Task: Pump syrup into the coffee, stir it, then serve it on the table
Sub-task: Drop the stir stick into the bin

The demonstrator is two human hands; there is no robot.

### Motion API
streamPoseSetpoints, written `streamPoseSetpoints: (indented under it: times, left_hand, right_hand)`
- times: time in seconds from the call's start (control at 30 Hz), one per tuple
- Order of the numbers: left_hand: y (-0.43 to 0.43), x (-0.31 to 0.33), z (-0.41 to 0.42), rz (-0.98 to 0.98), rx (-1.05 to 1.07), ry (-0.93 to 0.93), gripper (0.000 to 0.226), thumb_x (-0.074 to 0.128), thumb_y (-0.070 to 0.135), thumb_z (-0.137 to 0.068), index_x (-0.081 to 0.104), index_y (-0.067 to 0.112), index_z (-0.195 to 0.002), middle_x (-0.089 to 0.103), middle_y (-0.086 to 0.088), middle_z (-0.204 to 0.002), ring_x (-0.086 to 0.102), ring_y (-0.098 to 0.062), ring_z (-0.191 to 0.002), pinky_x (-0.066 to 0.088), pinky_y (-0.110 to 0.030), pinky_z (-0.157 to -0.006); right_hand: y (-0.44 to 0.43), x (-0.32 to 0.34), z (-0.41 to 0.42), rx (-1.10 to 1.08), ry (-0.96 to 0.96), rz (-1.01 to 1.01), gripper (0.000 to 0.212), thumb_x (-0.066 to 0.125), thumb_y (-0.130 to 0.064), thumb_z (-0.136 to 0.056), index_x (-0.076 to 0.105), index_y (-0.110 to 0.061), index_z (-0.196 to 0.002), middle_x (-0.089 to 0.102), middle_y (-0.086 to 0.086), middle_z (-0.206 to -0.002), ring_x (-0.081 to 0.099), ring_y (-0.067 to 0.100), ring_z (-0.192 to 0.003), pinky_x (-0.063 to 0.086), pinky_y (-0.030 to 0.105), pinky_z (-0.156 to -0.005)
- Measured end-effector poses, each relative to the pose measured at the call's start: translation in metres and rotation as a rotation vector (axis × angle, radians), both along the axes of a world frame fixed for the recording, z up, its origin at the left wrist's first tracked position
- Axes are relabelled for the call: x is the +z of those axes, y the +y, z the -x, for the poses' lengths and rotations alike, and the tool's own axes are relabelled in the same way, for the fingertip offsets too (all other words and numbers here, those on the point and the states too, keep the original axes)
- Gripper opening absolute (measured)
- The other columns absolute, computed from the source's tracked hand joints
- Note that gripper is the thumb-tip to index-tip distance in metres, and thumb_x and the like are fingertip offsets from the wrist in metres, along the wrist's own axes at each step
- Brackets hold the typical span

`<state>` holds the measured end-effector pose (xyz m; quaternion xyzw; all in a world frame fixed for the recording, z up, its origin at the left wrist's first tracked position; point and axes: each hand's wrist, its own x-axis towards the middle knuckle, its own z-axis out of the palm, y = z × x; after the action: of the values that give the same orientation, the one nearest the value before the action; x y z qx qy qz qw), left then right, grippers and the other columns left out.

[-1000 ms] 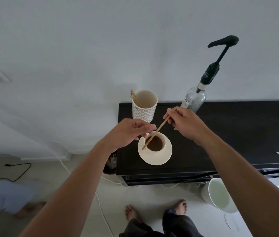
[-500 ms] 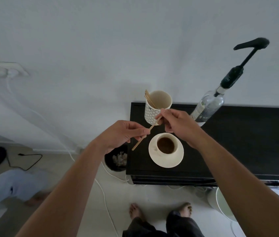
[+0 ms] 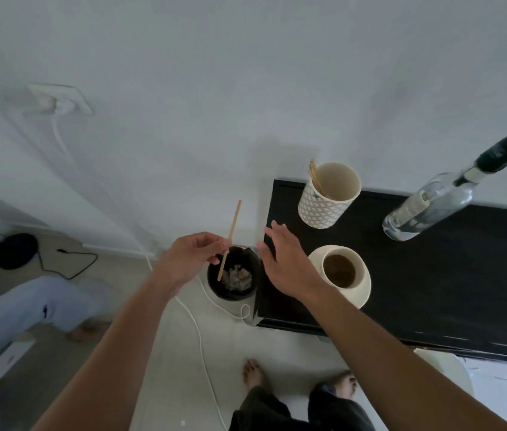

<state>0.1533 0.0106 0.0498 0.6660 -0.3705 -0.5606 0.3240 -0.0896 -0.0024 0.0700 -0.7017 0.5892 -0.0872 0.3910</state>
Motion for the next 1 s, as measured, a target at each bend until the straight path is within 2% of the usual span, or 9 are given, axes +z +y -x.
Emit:
streamPoseSetpoints:
  times: [0.1, 0.27, 0.33, 0.47, 0.63, 0.7, 0.77, 0.8, 1.0]
  left_hand:
    - [0.005, -0.026, -0.012, -0.011, 0.065, -0.033, 0.014, 0.084, 0.025, -0.102, 0.086, 0.011, -0.102, 0.084, 0.009, -0.077, 0.071, 0.002, -0.061, 0.048, -0.006, -0.053]
    - [0.006, -0.063, -0.026, -0.054, 0.113, -0.062, 0.011, 0.080, 0.009, -0.103, 0.082, 0.009, -0.093, 0.079, 0.006, -0.073, 0.068, -0.014, -0.073, 0.057, -0.013, -0.060]
    - [0.002, -0.075, -0.030, -0.085, 0.102, -0.082, 0.018, 0.079, 0.007, -0.104, 0.080, 0.013, -0.086, 0.078, 0.000, -0.075, 0.066, -0.021, -0.075, 0.058, -0.016, -0.060]
    - [-0.012, -0.093, -0.034, -0.136, 0.034, -0.160, 0.015, 0.082, 0.016, -0.103, 0.082, 0.009, -0.091, 0.084, -0.029, -0.103, 0.070, -0.028, -0.085, 0.065, -0.048, -0.090]
    - [-0.025, -0.107, -0.032, -0.218, 0.025, -0.138, 0.043, 0.080, 0.034, -0.106, 0.081, -0.008, -0.110, 0.084, -0.025, -0.114, 0.077, -0.038, -0.101, 0.063, -0.047, -0.097]
    - [-0.024, -0.113, -0.033, -0.257, 0.020, -0.160, 0.038, 0.076, 0.036, -0.108, 0.077, -0.001, -0.100, 0.081, -0.025, -0.113, 0.074, -0.033, -0.090, 0.065, -0.038, -0.080]
    - [-0.021, -0.119, -0.033, -0.283, 0.027, -0.178, 0.031, 0.072, 0.034, -0.111, 0.072, 0.008, -0.094, 0.079, -0.022, -0.111, 0.069, -0.025, -0.075, 0.052, -0.018, -0.049]
    - [-0.019, -0.120, -0.033, -0.296, 0.033, -0.177, 0.028, 0.071, 0.033, -0.112, 0.071, 0.009, -0.098, 0.079, -0.021, -0.113, 0.067, -0.021, -0.073, 0.045, -0.012, -0.043]
    - [-0.008, -0.114, -0.030, -0.328, 0.015, -0.157, 0.040, 0.065, 0.036, -0.114, 0.074, 0.000, -0.130, 0.083, -0.015, -0.128, 0.071, -0.024, -0.085, 0.045, -0.030, -0.064]
  right_hand:
    - [0.001, -0.035, -0.012, 0.026, 0.208, 0.040, 0.067, 0.030, -0.043, -0.123, 0.018, -0.011, -0.181, -0.001, 0.009, -0.192, -0.008, 0.027, -0.178, 0.007, 0.048, -0.141]
    - [0.012, -0.081, -0.017, 0.031, 0.473, 0.189, 0.077, 0.021, -0.047, -0.120, -0.005, -0.008, -0.181, -0.018, 0.013, -0.190, -0.013, 0.031, -0.177, 0.002, 0.050, -0.144]
    - [0.015, -0.092, -0.016, 0.018, 0.474, 0.239, 0.078, 0.020, -0.048, -0.119, -0.006, -0.009, -0.181, -0.017, 0.012, -0.190, -0.012, 0.031, -0.177, 0.004, 0.051, -0.144]
    - [0.018, -0.102, -0.018, 0.001, 0.525, 0.320, 0.077, 0.018, -0.049, -0.118, -0.002, -0.008, -0.181, -0.010, 0.014, -0.191, -0.005, 0.033, -0.178, 0.005, 0.051, -0.142]
    - [0.017, -0.104, -0.019, -0.006, 0.533, 0.310, 0.076, 0.022, -0.044, -0.119, -0.002, -0.008, -0.181, -0.012, 0.013, -0.191, -0.006, 0.032, -0.178, 0.007, 0.052, -0.143]
    - [0.016, -0.103, -0.019, -0.005, 0.530, 0.298, 0.076, 0.024, -0.043, -0.119, -0.002, -0.008, -0.182, -0.013, 0.013, -0.191, -0.008, 0.032, -0.178, 0.006, 0.052, -0.143]
    - [0.016, -0.103, -0.019, -0.002, 0.533, 0.293, 0.077, 0.025, -0.042, -0.119, -0.003, -0.008, -0.182, -0.013, 0.013, -0.191, -0.009, 0.033, -0.178, 0.006, 0.052, -0.143]
    - [0.017, -0.102, -0.019, 0.000, 0.532, 0.292, 0.077, 0.025, -0.042, -0.119, -0.003, -0.008, -0.182, -0.013, 0.013, -0.191, -0.009, 0.033, -0.177, 0.005, 0.052, -0.143]
    - [0.018, -0.103, -0.018, -0.003, 0.500, 0.302, 0.077, 0.024, -0.043, -0.119, -0.002, -0.008, -0.182, -0.011, 0.013, -0.191, -0.007, 0.033, -0.178, 0.006, 0.053, -0.143]
